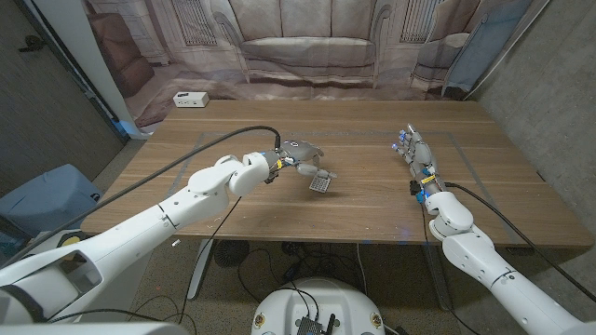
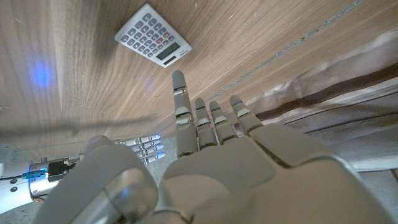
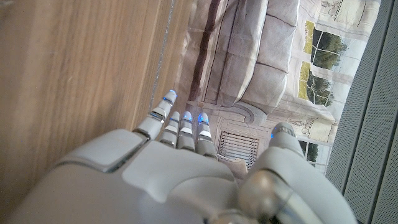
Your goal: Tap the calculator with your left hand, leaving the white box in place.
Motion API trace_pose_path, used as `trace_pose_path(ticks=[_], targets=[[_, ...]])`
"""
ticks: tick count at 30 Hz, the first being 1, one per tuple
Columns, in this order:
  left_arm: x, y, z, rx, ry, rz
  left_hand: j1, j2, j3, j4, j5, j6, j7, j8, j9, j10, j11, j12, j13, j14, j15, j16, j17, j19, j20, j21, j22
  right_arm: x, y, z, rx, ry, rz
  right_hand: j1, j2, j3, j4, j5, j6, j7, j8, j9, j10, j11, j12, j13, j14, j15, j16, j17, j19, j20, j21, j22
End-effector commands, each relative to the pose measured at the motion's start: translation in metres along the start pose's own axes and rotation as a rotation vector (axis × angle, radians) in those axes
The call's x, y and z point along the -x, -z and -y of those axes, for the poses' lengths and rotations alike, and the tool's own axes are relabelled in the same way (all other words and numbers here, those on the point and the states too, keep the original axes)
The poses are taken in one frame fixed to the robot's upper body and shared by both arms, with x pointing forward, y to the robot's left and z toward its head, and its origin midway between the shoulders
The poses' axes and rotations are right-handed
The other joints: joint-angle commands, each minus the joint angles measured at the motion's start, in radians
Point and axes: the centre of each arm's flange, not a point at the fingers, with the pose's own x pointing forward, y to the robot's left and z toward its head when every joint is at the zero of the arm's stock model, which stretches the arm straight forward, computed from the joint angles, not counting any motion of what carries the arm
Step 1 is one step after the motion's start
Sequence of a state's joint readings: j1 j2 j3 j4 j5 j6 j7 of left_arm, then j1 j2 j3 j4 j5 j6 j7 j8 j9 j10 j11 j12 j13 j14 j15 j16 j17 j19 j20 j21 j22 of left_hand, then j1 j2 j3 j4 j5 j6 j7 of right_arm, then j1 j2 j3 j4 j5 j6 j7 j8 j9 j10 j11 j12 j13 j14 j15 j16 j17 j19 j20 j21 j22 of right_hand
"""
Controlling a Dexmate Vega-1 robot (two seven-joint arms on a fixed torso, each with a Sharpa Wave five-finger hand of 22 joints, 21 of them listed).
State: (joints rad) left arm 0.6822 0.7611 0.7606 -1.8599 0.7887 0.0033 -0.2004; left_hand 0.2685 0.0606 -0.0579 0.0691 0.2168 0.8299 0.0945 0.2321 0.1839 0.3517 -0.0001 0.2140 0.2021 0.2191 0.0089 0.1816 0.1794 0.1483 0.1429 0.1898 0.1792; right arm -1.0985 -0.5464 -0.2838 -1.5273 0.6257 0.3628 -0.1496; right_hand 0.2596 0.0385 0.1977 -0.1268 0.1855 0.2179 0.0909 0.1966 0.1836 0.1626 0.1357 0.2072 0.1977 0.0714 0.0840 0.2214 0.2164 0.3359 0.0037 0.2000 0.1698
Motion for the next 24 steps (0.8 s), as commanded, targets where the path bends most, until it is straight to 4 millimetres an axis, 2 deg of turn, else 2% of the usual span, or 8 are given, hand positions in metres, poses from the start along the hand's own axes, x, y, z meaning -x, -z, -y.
trace_pose_path(ticks=[1,24], targets=[[0.000,-0.001,0.009,0.007,0.001,-0.004,-0.007,0.005,-0.006,0.000,0.003,0.005,0.000,0.000,0.002,-0.004,-0.002,0.001,0.003,0.005,-0.001,0.005,0.001,0.001,0.006,0.005,0.003,-0.001,0.003,0.002,-0.006,0.000,-0.007,0.001,0.009,-0.005,0.002,-0.002,0.007,0.000,0.002,0.005,0.010,-0.002,0.002,0.002,0.002,0.005,-0.003,0.001,0.001,0.008,-0.003,0.002],[-0.006,-0.001,0.020,0.016,0.021,-0.008,-0.007,0.009,-0.008,0.001,0.005,0.011,-0.005,-0.007,0.001,-0.006,-0.003,0.001,0.003,0.003,-0.003,0.005,0.001,-0.003,0.008,0.006,0.003,0.004,0.009,0.006,-0.018,0.019,-0.018,0.001,0.011,-0.006,0.001,-0.002,0.007,-0.001,0.001,0.005,0.011,0.000,0.001,0.002,0.002,0.006,-0.004,0.001,0.001,0.009,-0.004,0.003]])
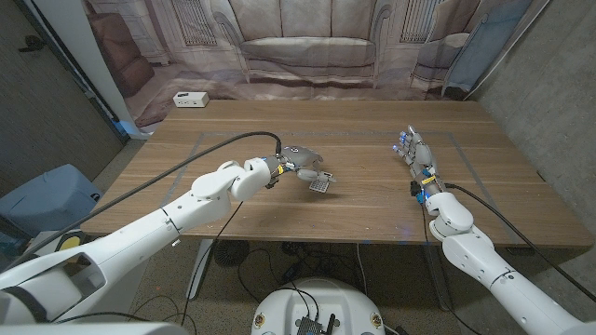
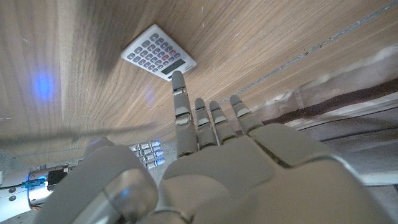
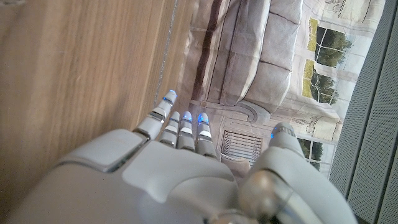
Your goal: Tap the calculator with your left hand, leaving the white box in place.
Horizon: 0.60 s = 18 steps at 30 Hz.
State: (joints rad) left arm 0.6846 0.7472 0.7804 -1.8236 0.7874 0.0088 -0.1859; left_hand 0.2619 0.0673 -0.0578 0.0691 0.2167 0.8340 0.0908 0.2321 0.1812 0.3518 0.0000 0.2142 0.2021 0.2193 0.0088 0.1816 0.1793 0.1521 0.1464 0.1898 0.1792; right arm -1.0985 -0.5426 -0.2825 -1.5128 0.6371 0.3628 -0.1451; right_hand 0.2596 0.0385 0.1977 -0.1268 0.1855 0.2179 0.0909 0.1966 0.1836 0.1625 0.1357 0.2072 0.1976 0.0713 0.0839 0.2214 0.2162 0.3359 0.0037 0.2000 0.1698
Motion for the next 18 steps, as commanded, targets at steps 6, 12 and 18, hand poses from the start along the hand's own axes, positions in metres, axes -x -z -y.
trace_pose_path(ticks=[6,12,18], targets=[[-0.0027,-0.0003,0.0059,-0.001,0.003,-0.006,-0.001,0.005,-0.013,0.003,0.007,-0.033,0.001,-0.032,0.004,-0.051,-0.002,-0.012,0.003,-0.037,0.018,-0.004,0.002,-0.042,0.010,-0.002,0.004,0.0028,0.0047,0.0041,-0.007,0.014,-0.008,0.000,0.011,-0.006,0.002,-0.002,0.007,-0.001,0.001,0.005,0.011,-0.002,0.001,0.002,0.003,0.007,-0.004,0.002,0.001,0.009,-0.004,0.003],[-0.0009,0.0002,0.0064,-0.002,-0.013,-0.009,0.000,0.008,-0.014,0.004,0.008,-0.038,-0.004,-0.035,0.004,-0.076,-0.010,-0.016,0.003,-0.078,0.021,-0.010,0.002,-0.081,0.010,-0.009,0.004,0.0020,0.0036,0.0048,-0.002,0.015,-0.011,0.000,0.011,-0.007,0.002,-0.002,0.008,-0.001,0.001,0.005,0.010,-0.002,0.001,0.002,0.001,0.007,-0.005,0.002,-0.001,0.010,-0.005,0.003],[-0.0004,0.0027,0.0088,-0.007,0.008,-0.018,0.001,0.010,-0.015,0.004,0.009,-0.029,-0.006,-0.032,0.004,-0.081,-0.010,-0.016,0.003,-0.085,0.023,-0.008,0.003,-0.092,0.011,-0.010,0.004,0.0006,0.0025,0.0041,0.002,0.012,-0.013,0.000,0.011,-0.007,0.001,-0.002,0.009,-0.001,0.001,0.005,0.011,-0.002,0.001,0.003,0.001,0.008,-0.005,0.002,-0.001,0.010,-0.005,0.003]])
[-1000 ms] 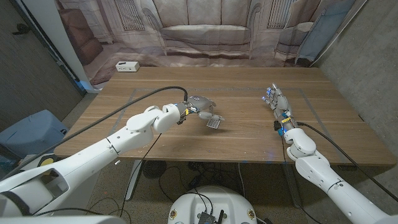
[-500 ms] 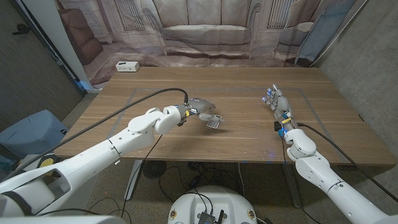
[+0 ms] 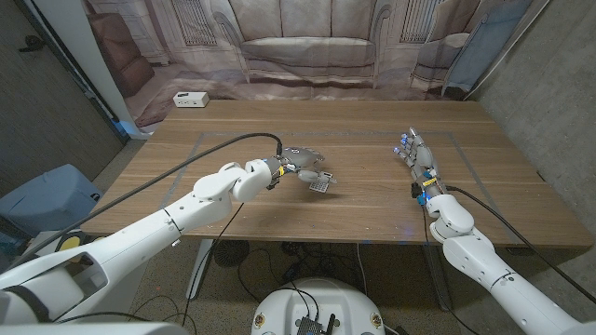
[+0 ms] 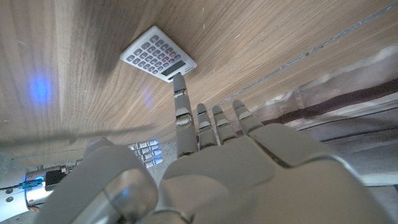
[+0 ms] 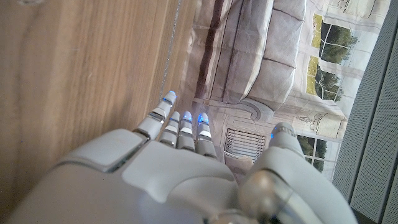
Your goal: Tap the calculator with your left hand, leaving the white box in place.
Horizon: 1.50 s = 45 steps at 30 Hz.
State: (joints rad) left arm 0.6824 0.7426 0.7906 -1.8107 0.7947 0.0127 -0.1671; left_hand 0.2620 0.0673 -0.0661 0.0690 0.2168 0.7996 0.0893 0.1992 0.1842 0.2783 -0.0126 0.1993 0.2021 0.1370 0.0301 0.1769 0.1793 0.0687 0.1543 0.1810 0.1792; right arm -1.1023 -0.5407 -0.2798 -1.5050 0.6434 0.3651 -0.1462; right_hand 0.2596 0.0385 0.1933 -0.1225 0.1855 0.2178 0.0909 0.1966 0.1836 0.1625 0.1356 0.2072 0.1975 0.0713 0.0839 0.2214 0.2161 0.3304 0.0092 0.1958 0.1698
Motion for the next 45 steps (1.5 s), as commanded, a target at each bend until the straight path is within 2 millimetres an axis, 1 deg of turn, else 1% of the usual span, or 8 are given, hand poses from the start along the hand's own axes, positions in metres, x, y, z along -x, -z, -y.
trace_pose_path(ticks=[1,9,16,22,30,38,40,45], targets=[[0.002,0.003,0.006,-0.005,0.016,-0.015,0.000,0.010,-0.007,0.004,0.009,0.005,-0.005,0.001,0.001,-0.008,0.002,-0.001,0.003,-0.002,0.002,-0.003,0.003,-0.010,0.003,-0.001,0.004,-0.002,-0.001,0.001,0.010,0.000,-0.007,0.000,0.011,-0.003,-0.003,-0.002,0.009,-0.001,0.001,0.005,0.011,-0.003,0.001,0.003,0.002,0.008,-0.005,0.002,0.005,0.004,-0.001,0.003],[0.003,0.005,0.009,-0.009,0.025,-0.025,0.001,0.012,-0.008,0.005,0.009,0.034,0.000,0.010,0.001,0.000,0.000,0.006,0.003,0.004,0.000,0.005,0.003,-0.012,0.005,0.004,0.004,-0.002,-0.001,0.001,0.007,0.002,-0.007,-0.001,0.011,-0.004,-0.003,-0.002,0.009,-0.002,0.001,0.005,0.010,-0.004,0.000,0.003,0.001,0.009,-0.005,0.002,0.005,0.006,-0.001,0.003],[0.002,0.005,0.011,-0.002,0.027,-0.020,0.003,0.014,-0.008,0.005,0.010,0.043,0.002,0.011,0.001,0.007,-0.004,0.011,0.003,0.014,-0.004,0.010,0.003,-0.010,0.007,0.008,0.004,-0.002,-0.001,0.001,0.007,0.006,-0.001,-0.001,0.011,-0.004,-0.003,-0.002,0.009,-0.002,0.001,0.005,0.011,-0.004,0.000,0.003,0.002,0.009,-0.005,0.002,0.005,0.007,-0.001,0.003],[0.002,0.003,0.010,-0.002,0.015,-0.015,0.004,0.014,-0.009,0.004,0.010,0.040,-0.005,0.008,0.001,0.009,-0.003,0.012,0.003,0.016,-0.006,0.011,0.003,-0.009,0.009,0.010,0.004,-0.002,-0.002,0.001,0.007,0.013,0.003,-0.001,0.011,-0.005,-0.003,-0.002,0.009,-0.002,0.001,0.005,0.012,-0.003,0.000,0.003,0.003,0.008,-0.005,0.002,0.005,0.008,-0.001,0.003],[0.001,0.001,0.011,0.004,0.029,-0.009,0.005,0.016,-0.009,0.004,0.010,0.042,-0.005,0.007,0.001,0.008,-0.001,0.013,0.003,0.019,-0.008,0.012,0.003,-0.009,0.010,0.011,0.004,-0.002,-0.001,0.001,0.003,0.013,0.002,-0.001,0.011,-0.005,-0.004,-0.002,0.010,-0.002,0.001,0.005,0.012,-0.004,0.000,0.003,0.001,0.009,-0.006,0.002,0.004,0.008,-0.001,0.003],[0.000,-0.002,0.013,0.015,0.018,-0.003,0.007,0.017,-0.009,0.004,0.011,0.040,-0.008,0.005,0.001,0.008,-0.003,0.014,0.003,0.021,-0.008,0.013,0.003,-0.009,0.011,0.012,0.004,-0.002,0.000,0.001,0.005,0.012,-0.003,0.000,0.012,-0.005,-0.004,-0.002,0.011,-0.001,0.001,0.005,0.013,-0.003,0.000,0.003,0.002,0.009,-0.006,0.002,0.003,0.009,-0.001,0.003],[0.000,-0.001,0.014,0.016,0.020,-0.007,0.008,0.018,-0.009,0.003,0.011,0.044,-0.013,0.006,0.001,0.011,-0.006,0.015,0.003,0.023,-0.009,0.014,0.002,-0.008,0.010,0.013,0.004,-0.001,0.000,0.002,0.005,0.013,-0.004,0.000,0.012,-0.005,-0.004,-0.002,0.011,-0.001,0.001,0.005,0.013,-0.003,0.000,0.003,0.003,0.009,-0.006,0.002,0.003,0.009,-0.001,0.003],[0.000,-0.001,0.016,0.021,0.027,-0.011,0.009,0.019,-0.009,0.003,0.011,0.044,-0.010,0.005,0.001,0.011,-0.002,0.016,0.003,0.027,-0.008,0.015,0.002,-0.008,0.010,0.014,0.004,0.000,0.000,0.003,0.004,0.017,-0.006,0.000,0.012,-0.006,-0.004,-0.002,0.011,-0.001,0.001,0.005,0.012,-0.003,0.000,0.003,0.002,0.010,-0.006,0.002,0.003,0.009,-0.001,0.003]])
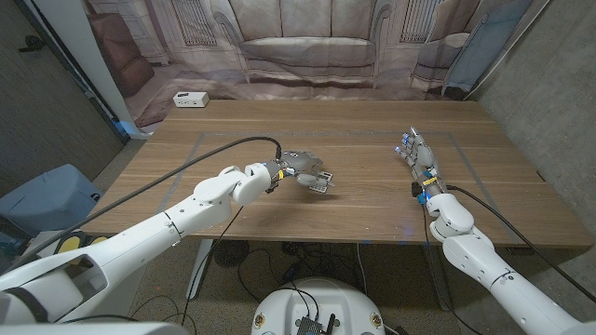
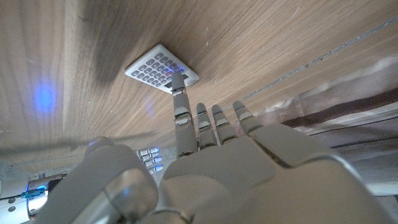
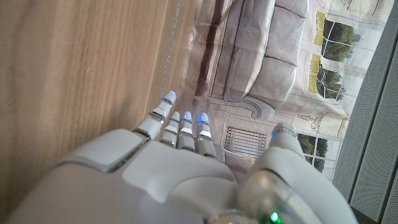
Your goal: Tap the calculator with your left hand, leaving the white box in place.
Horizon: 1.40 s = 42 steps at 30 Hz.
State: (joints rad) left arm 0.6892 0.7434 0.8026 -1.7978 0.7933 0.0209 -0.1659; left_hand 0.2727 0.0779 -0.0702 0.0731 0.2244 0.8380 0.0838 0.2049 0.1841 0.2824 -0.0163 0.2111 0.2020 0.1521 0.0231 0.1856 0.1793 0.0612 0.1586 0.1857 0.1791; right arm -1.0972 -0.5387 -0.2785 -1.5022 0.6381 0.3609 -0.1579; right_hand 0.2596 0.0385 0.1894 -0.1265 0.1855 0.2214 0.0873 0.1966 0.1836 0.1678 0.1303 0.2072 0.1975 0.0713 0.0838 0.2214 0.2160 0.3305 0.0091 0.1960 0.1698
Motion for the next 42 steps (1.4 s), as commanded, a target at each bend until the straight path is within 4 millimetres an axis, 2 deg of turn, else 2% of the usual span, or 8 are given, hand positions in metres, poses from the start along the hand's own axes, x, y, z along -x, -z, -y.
trace_pose_path(ticks=[1,26,42], targets=[[-0.0005,-0.0006,0.0036,0.012,0.004,-0.003,-0.001,0.008,-0.004,-0.001,0.004,0.006,-0.005,0.000,0.001,0.007,0.002,0.004,0.003,0.012,-0.002,0.006,0.002,0.000,0.006,0.009,0.004,0.0018,0.0009,0.0017,-0.002,0.006,-0.007,0.000,0.011,-0.002,0.000,-0.002,0.007,0.002,0.001,0.005,0.007,0.002,0.000,0.003,0.002,0.009,-0.006,0.002,0.003,0.009,-0.001,0.003],[-0.0015,-0.0021,0.0012,0.017,-0.006,0.008,0.006,0.014,-0.003,-0.003,0.004,0.002,-0.012,-0.005,0.001,0.010,0.004,0.007,0.003,0.028,-0.002,0.010,0.002,0.000,0.011,0.012,0.004,0.0063,0.0025,0.0048,-0.001,0.013,-0.025,0.000,0.013,-0.003,-0.001,-0.002,0.008,0.003,0.000,0.005,0.009,0.002,0.000,0.003,0.003,0.011,-0.006,0.002,0.004,0.010,-0.001,0.003],[-0.0010,0.0017,0.0037,0.027,-0.001,-0.013,0.010,0.016,-0.003,-0.005,0.004,0.010,-0.005,-0.003,0.002,0.018,0.002,0.011,0.003,0.042,-0.004,0.013,0.002,0.000,0.014,0.013,0.004,0.0063,0.0038,0.0063,0.000,0.013,-0.035,0.000,0.015,-0.003,-0.001,-0.002,0.008,0.003,0.000,0.005,0.011,0.003,0.000,0.003,0.003,0.010,-0.006,0.003,0.003,0.010,-0.001,0.003]])
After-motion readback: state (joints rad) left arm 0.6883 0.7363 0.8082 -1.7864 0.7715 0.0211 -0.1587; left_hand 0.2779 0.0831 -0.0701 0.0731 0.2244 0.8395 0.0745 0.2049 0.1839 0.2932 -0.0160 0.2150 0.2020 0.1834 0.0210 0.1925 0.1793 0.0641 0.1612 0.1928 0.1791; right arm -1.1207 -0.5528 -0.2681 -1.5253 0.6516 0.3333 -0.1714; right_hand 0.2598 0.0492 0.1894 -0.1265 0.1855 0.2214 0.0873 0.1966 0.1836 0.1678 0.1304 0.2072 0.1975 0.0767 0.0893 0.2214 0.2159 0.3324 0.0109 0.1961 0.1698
